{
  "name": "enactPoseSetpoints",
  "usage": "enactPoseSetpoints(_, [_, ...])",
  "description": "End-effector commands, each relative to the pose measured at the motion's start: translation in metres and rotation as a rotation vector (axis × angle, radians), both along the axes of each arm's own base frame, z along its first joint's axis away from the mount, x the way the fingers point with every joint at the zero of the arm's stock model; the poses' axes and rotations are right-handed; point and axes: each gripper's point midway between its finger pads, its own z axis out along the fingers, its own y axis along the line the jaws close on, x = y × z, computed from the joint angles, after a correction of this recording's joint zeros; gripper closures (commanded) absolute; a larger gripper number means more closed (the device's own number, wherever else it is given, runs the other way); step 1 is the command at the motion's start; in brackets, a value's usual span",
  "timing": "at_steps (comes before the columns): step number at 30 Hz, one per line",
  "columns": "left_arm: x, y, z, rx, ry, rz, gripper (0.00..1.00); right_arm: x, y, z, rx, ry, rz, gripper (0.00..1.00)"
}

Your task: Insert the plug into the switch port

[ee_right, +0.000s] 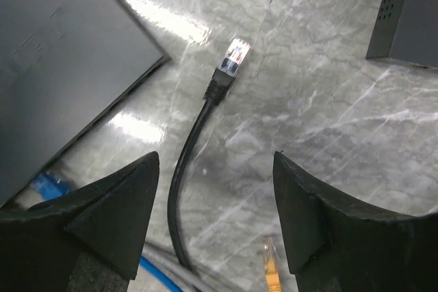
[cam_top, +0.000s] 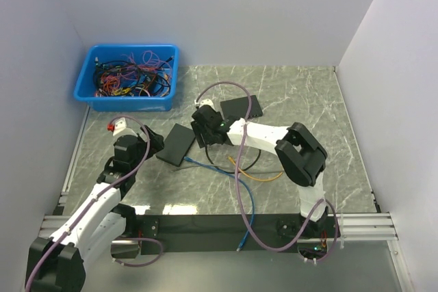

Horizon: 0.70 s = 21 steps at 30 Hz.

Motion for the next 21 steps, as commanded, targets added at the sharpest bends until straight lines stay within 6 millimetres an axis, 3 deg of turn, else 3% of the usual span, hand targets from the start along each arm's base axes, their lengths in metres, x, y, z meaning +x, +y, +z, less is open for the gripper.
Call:
enactPoseSetpoints(1, [0.004,0.001,0.017,0.001,-0.076,0.006,0.05,0.014,0.004,0.010,0.040,0.014,-0.039,0.27])
enactPoseSetpoints(21, [0.001,0.002,0.021,-0.009,-0.100,0.011,0.05,0.039,0.009,-0.027,-0.051,0.043,-0.069,0.46])
